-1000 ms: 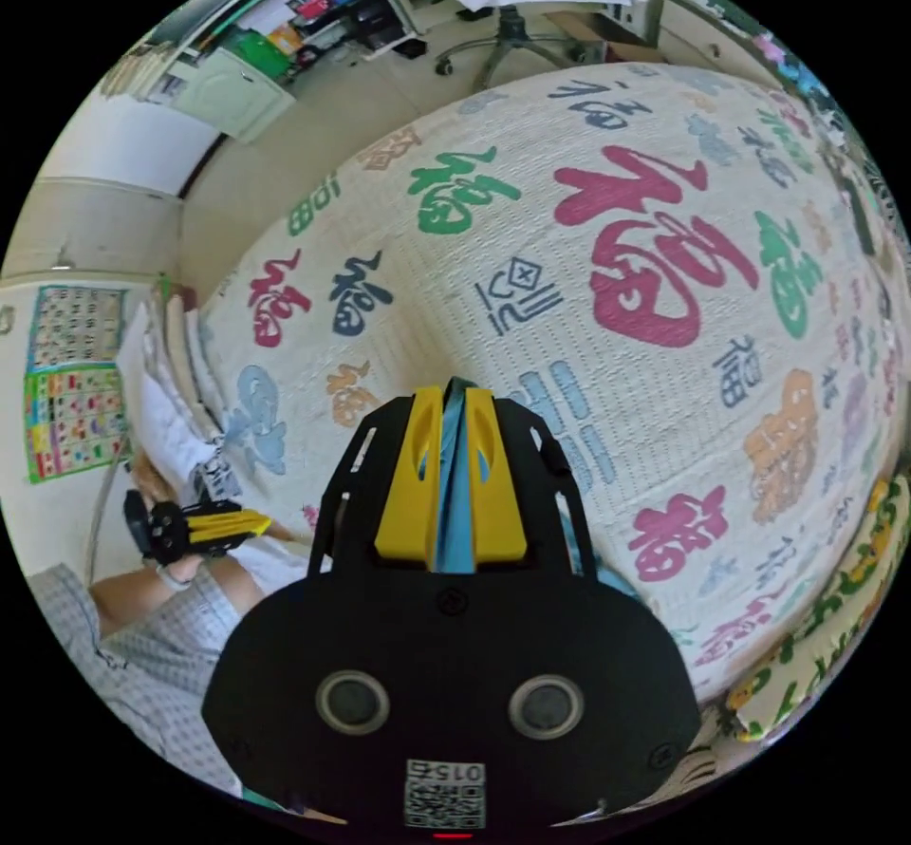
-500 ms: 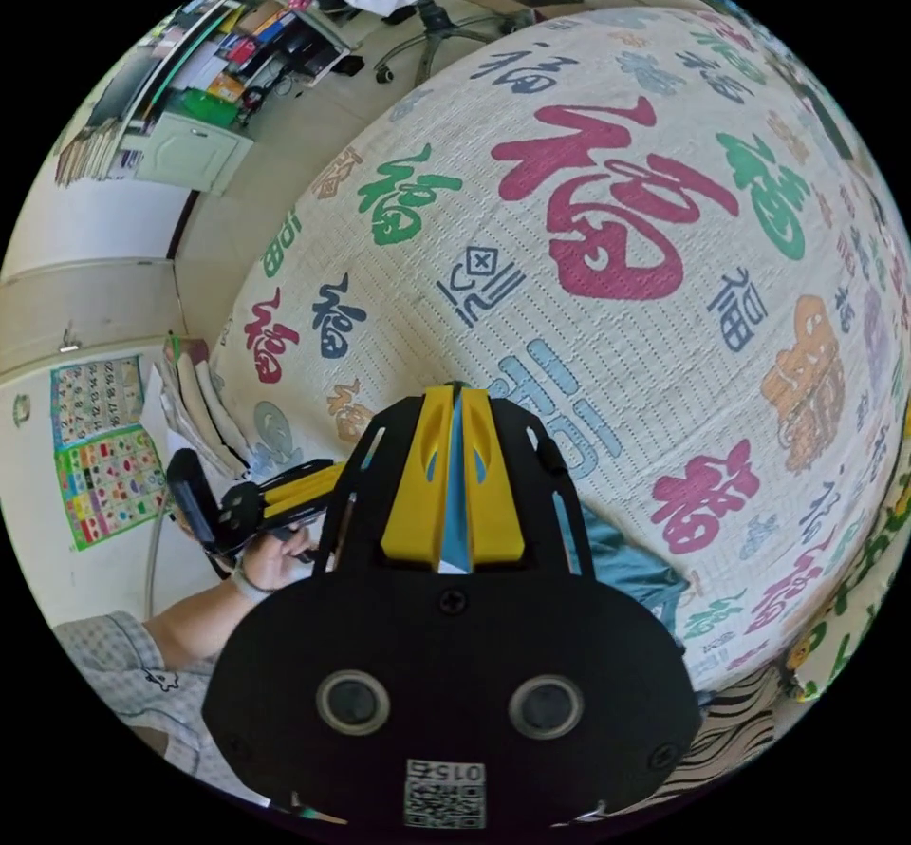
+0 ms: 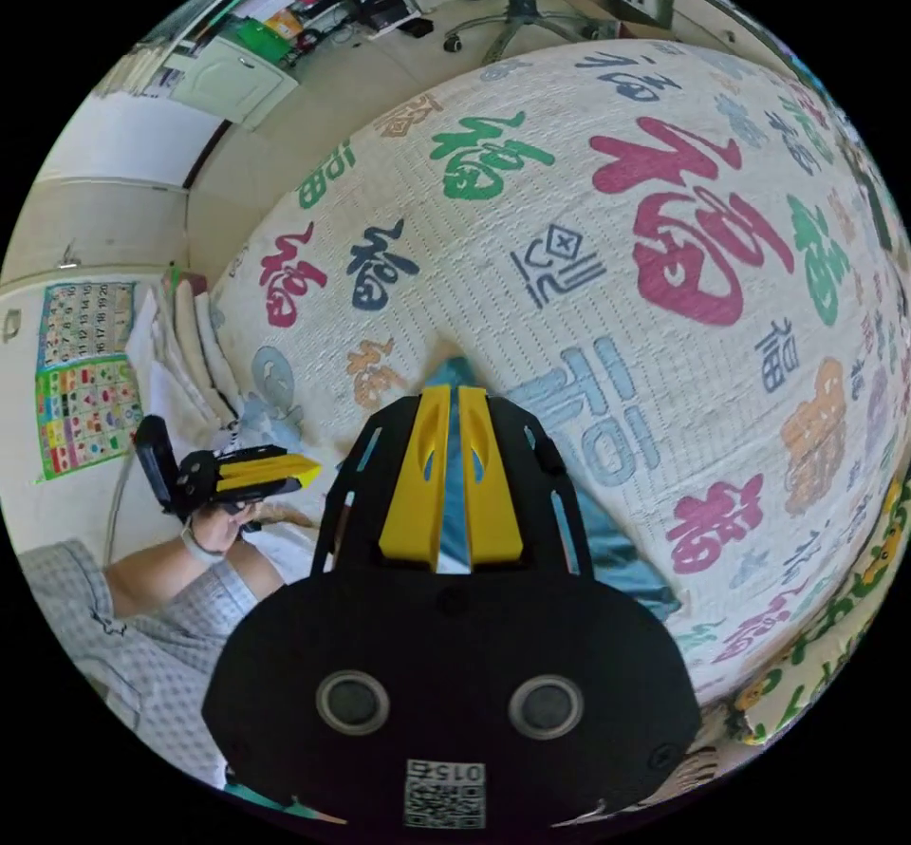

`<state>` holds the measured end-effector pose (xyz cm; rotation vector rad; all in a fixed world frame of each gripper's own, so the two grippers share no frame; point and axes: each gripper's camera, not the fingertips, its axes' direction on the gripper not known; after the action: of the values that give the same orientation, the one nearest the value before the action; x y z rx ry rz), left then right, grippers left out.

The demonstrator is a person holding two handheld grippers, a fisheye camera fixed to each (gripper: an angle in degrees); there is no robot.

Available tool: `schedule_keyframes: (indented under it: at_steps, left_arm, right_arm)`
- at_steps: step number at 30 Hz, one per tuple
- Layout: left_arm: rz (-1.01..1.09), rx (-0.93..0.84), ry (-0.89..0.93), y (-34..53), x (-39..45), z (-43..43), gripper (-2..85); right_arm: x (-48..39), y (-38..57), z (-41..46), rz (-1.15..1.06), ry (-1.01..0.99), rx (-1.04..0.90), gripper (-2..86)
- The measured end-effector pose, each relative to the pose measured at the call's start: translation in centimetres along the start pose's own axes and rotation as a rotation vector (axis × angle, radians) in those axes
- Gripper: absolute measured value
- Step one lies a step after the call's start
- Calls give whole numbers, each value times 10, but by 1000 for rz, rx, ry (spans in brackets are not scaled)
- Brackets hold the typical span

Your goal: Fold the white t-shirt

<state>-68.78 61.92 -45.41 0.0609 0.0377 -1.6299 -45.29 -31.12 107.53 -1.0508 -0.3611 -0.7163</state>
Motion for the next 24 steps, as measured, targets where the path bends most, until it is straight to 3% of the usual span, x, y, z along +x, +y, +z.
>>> schedule_keyframes:
  at_steps: [2, 6, 11, 14, 17, 24]
  left_arm:
    - [86, -65, 5, 22, 3, -3, 15]
    - [156, -237, -27, 67, 5, 3, 50]
    - [161, -480, -115, 128, 7, 52, 61]
    - [156, -565, -157, 149, 11, 93, 57]
    - [93, -569, -191, 156, 12, 128, 35]
    - [95, -616, -297, 171, 26, 200, 5]
  right_arm:
    - [17, 72, -2, 62, -163, 82, -2]
    - [35, 218, 17, 251, -241, 150, -4]
    - [55, 490, 84, 910, -492, 85, -2]
    - [42, 612, 106, 1158, -443, 33, 36]
    - [35, 688, 140, 1225, -451, -120, 74]
    - [32, 761, 199, 1186, -593, -173, 58]
